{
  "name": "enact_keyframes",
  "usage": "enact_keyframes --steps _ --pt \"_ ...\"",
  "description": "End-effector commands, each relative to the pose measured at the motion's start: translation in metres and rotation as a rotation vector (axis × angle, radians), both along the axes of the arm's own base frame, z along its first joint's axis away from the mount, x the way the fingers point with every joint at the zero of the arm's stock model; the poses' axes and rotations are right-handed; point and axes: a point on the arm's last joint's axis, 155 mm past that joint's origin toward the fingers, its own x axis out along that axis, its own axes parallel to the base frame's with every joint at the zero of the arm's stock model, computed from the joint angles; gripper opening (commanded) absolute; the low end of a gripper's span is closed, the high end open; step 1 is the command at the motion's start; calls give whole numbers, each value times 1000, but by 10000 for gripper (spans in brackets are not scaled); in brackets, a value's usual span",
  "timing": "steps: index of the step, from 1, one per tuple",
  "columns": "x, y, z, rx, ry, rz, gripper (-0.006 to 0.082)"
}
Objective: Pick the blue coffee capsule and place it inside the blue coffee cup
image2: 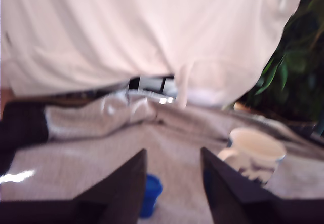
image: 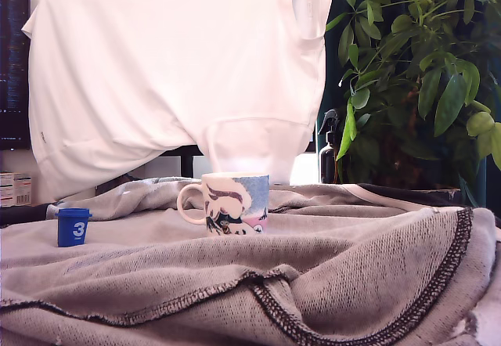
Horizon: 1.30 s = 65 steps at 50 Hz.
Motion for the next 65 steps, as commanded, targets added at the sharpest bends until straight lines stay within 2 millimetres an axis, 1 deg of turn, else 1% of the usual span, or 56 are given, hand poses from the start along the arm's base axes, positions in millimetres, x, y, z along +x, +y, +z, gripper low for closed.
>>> enact_keyframes --steps 1,11,19,28,35,43,53,65 --pt "0 -2 -15 23 21 -7 785" --pt "7 -8 -44 52 114 -26 785" --pt "16 -11 -56 79 145 -36 785" --pt "32 -18 -73 120 226 -56 784" --pt "50 -24 -77 154 240 -69 784" --pt "68 -27 -89 180 282 -76 784" --pt "81 -33 -107 197 334 -98 769" --pt "95 -35 -119 225 357 -106 769"
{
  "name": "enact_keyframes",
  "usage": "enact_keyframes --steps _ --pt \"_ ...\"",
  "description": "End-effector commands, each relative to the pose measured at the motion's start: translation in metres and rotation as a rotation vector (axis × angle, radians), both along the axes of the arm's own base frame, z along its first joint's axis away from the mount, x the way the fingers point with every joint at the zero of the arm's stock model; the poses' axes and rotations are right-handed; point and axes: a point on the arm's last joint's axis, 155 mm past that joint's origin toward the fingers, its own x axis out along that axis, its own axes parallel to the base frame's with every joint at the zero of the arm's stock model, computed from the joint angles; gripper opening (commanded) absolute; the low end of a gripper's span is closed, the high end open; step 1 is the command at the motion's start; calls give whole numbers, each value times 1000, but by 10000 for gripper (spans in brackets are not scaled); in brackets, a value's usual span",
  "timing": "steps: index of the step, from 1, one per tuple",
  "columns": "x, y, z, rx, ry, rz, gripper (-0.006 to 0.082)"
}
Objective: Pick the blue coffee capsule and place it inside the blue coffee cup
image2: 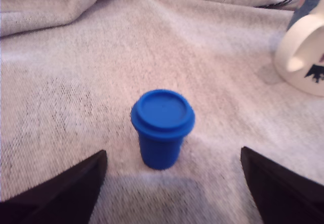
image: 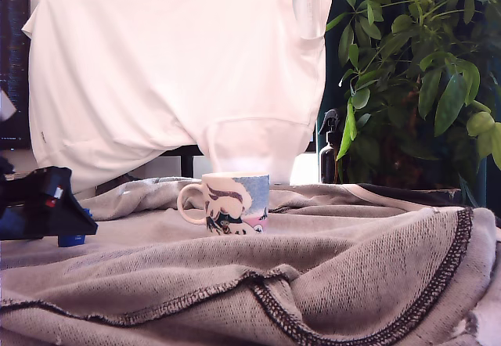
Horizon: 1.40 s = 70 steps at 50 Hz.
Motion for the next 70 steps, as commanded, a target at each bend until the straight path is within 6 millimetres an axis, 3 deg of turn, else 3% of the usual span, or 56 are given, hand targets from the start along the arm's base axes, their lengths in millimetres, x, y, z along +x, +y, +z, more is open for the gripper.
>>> enact_keyframes --steps 1,14,17,22,29,33,44,61,70 --pt "4 -3 -2 5 -1 -11 769" --pt "12 -5 -14 10 30 -14 767" --pt "13 -5 -17 12 37 -14 733" --pt "13 -5 -20 12 43 -14 561" --pt "13 -5 -20 12 43 -14 215" --pt "14 -5 -19 12 43 -14 127" --pt "21 -7 -6 -1 -19 -13 112" --pt "36 -18 45 -161 -164 -13 112" --pt "43 -33 75 -286 -201 -44 112"
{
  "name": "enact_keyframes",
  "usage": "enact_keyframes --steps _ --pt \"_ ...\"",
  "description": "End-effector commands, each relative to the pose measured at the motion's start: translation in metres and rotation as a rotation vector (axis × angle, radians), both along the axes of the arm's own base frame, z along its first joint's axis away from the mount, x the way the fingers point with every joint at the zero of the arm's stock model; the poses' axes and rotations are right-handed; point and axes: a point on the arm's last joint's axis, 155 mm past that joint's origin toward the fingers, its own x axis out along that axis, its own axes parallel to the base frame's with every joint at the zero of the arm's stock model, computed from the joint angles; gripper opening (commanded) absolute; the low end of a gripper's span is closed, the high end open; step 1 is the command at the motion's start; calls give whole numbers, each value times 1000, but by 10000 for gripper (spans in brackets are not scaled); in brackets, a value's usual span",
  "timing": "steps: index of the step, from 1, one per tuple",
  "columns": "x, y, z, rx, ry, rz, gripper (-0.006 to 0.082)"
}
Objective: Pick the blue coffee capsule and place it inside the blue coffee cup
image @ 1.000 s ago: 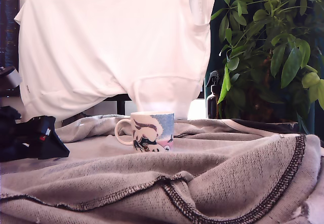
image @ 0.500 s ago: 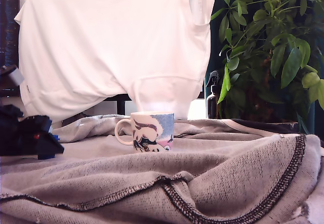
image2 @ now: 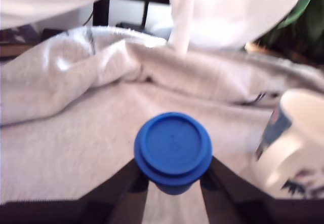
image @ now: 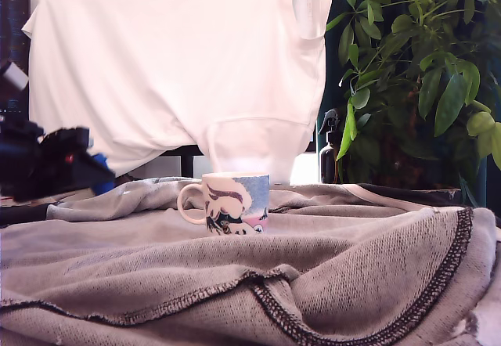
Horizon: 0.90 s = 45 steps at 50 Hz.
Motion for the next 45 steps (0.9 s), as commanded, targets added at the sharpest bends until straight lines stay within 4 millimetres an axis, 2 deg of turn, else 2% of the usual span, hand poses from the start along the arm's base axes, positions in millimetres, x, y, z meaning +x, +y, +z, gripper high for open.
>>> enact_keyframes --steps 1,13,24,32,45 --pt "6 -10 16 -43 -31 -23 112" --pt "10 -66 56 -93 -103 -152 112" --pt "3 -116 64 -50 -94 -253 112" --pt "-3 -137 66 -3 -113 -286 112" --pt "-12 -148 56 30 -88 -304 112"
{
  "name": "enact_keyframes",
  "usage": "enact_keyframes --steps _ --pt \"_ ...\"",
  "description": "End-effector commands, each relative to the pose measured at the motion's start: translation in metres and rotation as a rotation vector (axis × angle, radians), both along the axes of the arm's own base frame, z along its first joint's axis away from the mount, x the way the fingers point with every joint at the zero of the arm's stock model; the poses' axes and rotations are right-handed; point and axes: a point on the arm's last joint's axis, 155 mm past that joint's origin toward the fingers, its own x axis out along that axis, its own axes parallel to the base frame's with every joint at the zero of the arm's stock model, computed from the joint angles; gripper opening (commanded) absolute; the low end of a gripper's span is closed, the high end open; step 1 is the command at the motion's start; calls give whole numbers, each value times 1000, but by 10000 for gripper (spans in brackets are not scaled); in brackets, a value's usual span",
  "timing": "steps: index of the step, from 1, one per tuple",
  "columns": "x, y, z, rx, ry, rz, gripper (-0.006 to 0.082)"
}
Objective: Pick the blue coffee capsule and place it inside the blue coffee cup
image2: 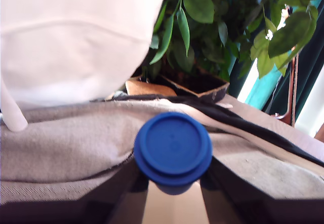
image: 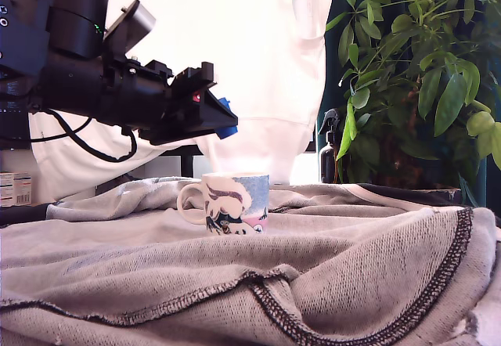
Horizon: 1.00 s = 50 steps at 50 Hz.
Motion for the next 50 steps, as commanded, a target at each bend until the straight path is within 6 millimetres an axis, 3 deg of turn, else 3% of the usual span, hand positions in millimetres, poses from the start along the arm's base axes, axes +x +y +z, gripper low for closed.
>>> enact_keyframes --steps 1,8,10,12,16,18,20,37,50 --pt "0 -2 -4 8 2 -3 112" --pt "1 1 -14 31 37 13 121" --pt "0 2 -19 43 54 16 166" --pt "-1 3 -25 55 75 17 267" --pt "-2 4 -34 82 102 21 639" --pt "-3 4 -39 95 119 17 751" --pt "-5 3 -39 103 113 11 806" --pt "-5 -3 -33 103 89 0 801" --pt "6 10 -14 99 50 35 786"
